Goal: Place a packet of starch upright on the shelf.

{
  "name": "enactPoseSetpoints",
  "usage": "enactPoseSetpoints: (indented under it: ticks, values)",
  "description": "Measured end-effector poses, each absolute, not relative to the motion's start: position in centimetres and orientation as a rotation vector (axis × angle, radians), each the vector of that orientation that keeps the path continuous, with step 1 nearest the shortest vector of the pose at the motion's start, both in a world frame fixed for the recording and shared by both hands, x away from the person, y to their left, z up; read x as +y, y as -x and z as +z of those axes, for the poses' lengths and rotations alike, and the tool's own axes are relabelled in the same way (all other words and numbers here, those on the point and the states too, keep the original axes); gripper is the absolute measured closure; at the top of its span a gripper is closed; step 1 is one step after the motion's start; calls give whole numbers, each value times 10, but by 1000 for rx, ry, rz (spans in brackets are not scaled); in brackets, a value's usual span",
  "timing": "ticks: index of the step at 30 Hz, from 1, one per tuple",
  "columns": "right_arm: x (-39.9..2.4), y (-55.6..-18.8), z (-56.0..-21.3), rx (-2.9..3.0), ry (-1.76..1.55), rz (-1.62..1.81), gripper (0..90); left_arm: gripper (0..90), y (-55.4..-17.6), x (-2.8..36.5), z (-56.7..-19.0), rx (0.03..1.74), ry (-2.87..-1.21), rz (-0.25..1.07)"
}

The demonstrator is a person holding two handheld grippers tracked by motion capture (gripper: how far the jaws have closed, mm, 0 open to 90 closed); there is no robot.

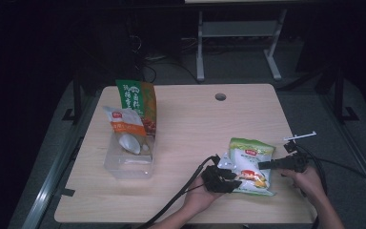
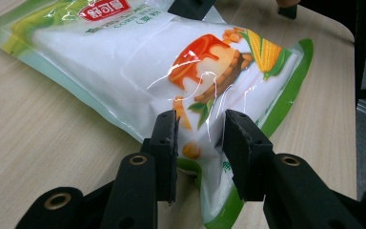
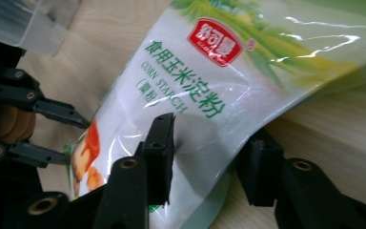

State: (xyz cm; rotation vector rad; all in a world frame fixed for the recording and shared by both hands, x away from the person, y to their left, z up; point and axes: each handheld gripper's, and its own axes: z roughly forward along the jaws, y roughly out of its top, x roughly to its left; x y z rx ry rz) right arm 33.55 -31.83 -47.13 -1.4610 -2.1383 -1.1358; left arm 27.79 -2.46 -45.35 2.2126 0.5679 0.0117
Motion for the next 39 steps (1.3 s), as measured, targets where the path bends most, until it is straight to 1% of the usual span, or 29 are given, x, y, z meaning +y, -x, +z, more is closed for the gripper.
enactPoseSetpoints:
  ticks: [8,10,12,13,16,18,22,24,30,39]
  values:
    - [-315,-334,-473,-2108,1423,-1144,648,647,-278,-25,-454,568,-2217,18]
    - [-314,-334,-473,-2114,1422,-1140,692,646,-278,-25,-454,565,-2219,21]
    - [-313,-333,-471,-2136,1421,-1143,779,640,-279,-25,-455,569,-2218,18]
    - [-312,-332,-470,-2141,1425,-1148,802,638,-278,-25,-455,579,-2213,13]
    - [-310,-330,-466,-2178,1427,-1153,834,631,-278,-25,-455,579,-2216,15]
    - [-309,-328,-465,-2194,1433,-1161,843,625,-278,-23,-454,564,-2228,25]
    - [-306,-324,-460,-2224,1447,-1166,850,597,-277,-21,-455,598,-2200,6]
    - [-305,-323,-455,-2236,1446,-1184,853,586,-277,-18,-454,598,-2200,18]
    - [-296,-319,-433,-2297,1422,-1225,858,552,-278,-5,-448,599,-2193,48]
    - [-275,-314,-401,-2426,1338,-1277,862,509,-274,23,-444,641,-2137,44]
